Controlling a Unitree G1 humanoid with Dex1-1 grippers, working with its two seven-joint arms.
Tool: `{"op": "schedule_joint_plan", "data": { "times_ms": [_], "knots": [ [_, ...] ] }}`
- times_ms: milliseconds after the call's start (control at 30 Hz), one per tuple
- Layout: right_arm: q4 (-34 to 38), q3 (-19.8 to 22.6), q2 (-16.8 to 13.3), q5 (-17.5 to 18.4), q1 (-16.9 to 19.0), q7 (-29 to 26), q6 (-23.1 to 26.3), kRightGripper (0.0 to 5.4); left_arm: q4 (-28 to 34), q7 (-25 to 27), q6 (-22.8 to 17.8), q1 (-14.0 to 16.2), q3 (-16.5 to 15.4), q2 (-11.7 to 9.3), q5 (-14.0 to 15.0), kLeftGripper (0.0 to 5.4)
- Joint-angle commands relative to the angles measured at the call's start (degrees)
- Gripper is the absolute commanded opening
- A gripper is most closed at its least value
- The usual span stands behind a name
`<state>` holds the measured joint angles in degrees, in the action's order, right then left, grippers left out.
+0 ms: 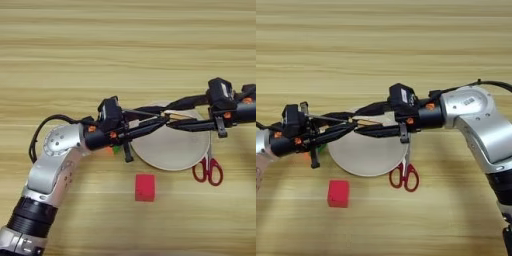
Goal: Move the objects on the table
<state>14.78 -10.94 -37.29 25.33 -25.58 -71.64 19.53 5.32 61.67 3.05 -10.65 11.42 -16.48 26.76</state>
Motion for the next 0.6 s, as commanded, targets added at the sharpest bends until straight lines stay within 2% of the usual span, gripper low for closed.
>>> {"op": "schedule_joint_plan", "data": {
  "times_ms": [33, 267, 433, 600],
  "knots": [
    [0.2, 0.9, 0.0, 1.0, -0.9, 0.0, 0.2, 2.34, -0.2, -0.1, 0.3, -0.6, -0.4, 0.0, -0.2, 0.74],
    [0.2, 2.1, -0.2, 1.7, -0.1, 0.3, -0.3, 3.18, -1.8, -2.0, 0.7, -1.6, -1.5, 0.1, -1.1, 0.74],
    [0.6, 4.2, 0.1, 2.7, 0.8, 1.0, -0.5, 3.71, -6.0, -6.6, 1.7, -3.8, -3.1, 0.2, -4.9, 0.72],
    [0.8, 6.1, 0.6, 3.7, 2.2, 2.5, -1.0, 4.26, -8.5, -9.6, 1.8, -5.1, -4.1, 0.1, -6.6, 0.72]
  ]
}}
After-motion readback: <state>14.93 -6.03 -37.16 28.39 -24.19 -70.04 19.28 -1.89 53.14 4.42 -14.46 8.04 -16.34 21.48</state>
